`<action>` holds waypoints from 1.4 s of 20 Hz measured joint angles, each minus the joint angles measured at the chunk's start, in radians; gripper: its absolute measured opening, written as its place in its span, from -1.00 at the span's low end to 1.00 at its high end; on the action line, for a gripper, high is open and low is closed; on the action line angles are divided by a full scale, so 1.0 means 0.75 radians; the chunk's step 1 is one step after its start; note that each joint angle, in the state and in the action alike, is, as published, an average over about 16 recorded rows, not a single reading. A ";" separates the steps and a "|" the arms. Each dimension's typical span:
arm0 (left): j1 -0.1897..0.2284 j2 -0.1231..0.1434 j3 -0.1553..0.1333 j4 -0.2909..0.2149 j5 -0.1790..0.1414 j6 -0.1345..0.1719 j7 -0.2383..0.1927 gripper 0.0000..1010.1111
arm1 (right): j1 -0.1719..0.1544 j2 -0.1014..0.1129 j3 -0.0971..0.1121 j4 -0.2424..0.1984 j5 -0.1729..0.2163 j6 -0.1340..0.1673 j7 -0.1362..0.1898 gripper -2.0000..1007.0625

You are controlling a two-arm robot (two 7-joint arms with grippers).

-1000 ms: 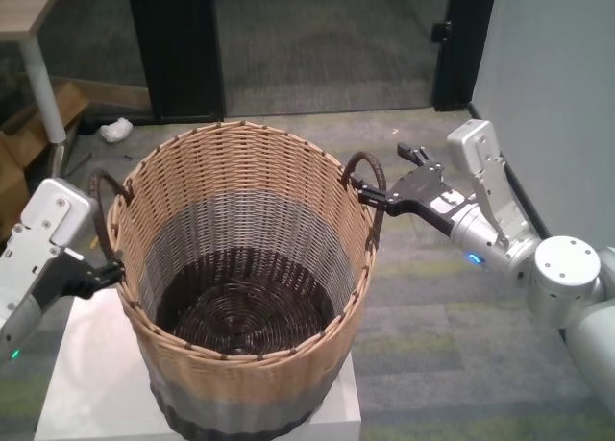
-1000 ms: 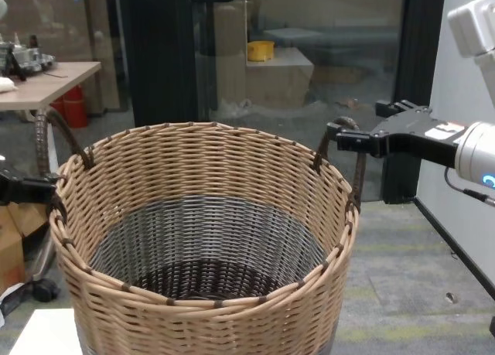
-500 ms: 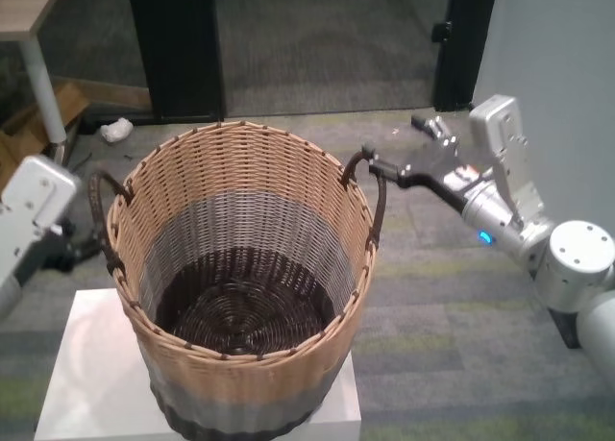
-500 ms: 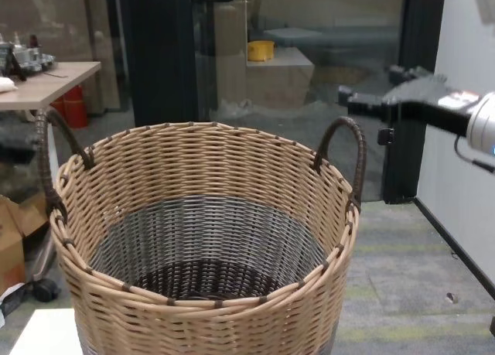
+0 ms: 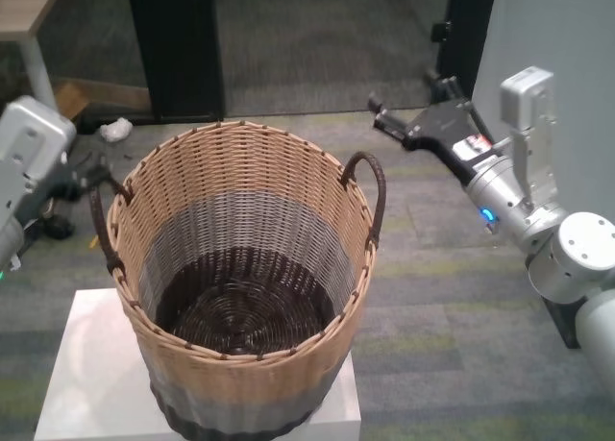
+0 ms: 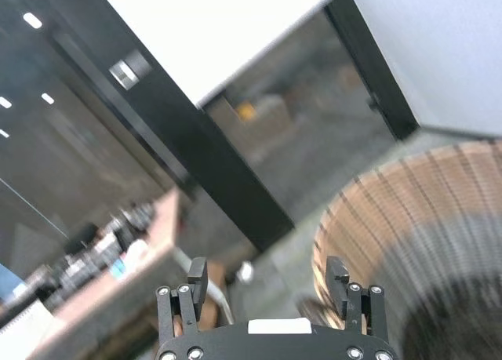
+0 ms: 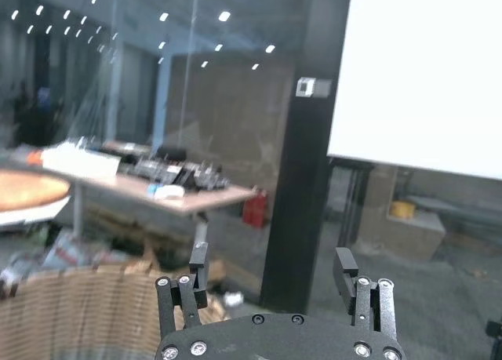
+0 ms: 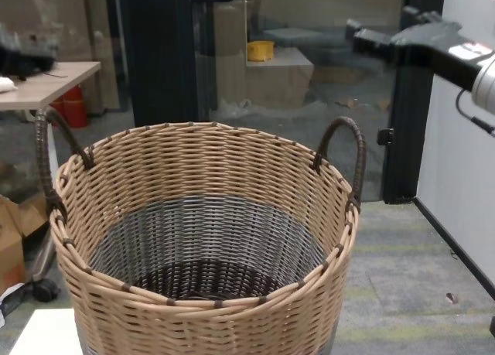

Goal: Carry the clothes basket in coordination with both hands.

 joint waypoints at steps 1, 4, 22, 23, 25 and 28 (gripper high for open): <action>-0.006 -0.003 -0.001 0.004 0.000 -0.017 0.002 0.98 | -0.005 -0.002 0.004 -0.010 0.006 -0.003 -0.002 0.99; -0.020 -0.013 -0.003 0.014 0.001 -0.059 0.011 0.98 | -0.017 -0.006 0.014 -0.035 0.021 -0.012 -0.007 0.99; -0.019 -0.013 -0.002 0.016 -0.001 -0.050 0.007 0.98 | -0.016 -0.007 0.013 -0.033 0.021 -0.012 -0.002 0.99; -0.019 -0.013 -0.002 0.015 -0.001 -0.048 0.007 0.98 | -0.016 -0.007 0.012 -0.032 0.021 -0.012 -0.001 0.99; -0.018 -0.013 -0.001 0.015 -0.002 -0.045 0.006 0.98 | -0.015 -0.007 0.012 -0.031 0.020 -0.012 -0.001 0.99; -0.018 -0.012 -0.001 0.014 -0.002 -0.042 0.005 0.98 | -0.015 -0.007 0.011 -0.029 0.020 -0.011 0.000 0.99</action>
